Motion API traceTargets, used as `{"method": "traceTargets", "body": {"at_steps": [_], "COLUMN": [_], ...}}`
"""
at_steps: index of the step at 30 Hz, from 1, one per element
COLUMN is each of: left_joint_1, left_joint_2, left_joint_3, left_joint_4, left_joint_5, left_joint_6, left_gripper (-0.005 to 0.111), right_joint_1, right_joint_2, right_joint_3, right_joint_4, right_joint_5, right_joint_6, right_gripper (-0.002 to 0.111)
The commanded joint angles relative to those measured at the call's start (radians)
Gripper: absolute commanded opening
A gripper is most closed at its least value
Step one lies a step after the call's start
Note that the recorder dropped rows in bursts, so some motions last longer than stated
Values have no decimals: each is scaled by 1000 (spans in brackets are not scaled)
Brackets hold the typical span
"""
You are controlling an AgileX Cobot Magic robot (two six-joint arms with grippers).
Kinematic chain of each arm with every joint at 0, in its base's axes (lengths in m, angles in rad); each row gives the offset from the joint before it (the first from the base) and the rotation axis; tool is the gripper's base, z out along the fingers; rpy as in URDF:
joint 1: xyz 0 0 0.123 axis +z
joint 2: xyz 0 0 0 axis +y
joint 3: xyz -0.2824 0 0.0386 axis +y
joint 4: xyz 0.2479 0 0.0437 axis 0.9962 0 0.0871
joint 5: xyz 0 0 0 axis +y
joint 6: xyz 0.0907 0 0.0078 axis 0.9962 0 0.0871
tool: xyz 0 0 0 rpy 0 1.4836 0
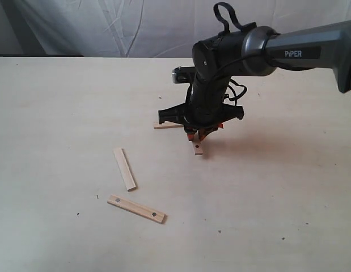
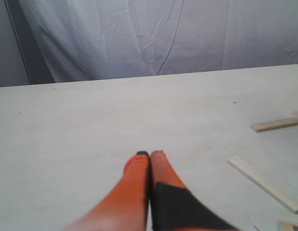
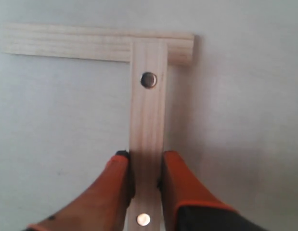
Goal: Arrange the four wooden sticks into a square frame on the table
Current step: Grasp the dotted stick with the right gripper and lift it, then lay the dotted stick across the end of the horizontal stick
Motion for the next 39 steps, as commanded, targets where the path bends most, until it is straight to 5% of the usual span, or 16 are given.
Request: {"method": "traceTargets", "body": {"at_steps": [1,39], "left_joint_1": [3,3], "left_joint_2": [-6,-6], "left_joint_3": [5,5], "left_joint_4": [-9,-9], "left_joint_5": [-7,-7], "left_joint_6": [-1,-1], "left_gripper": [0,0], "right_joint_1": [-1,-2], "right_joint_2": [10,12], "right_joint_3": [-6,-6], "right_joint_4": [-25,-156], "right_joint_5": [-31,-16], "right_joint_6": [-10,163], "right_gripper": [0,1]}}
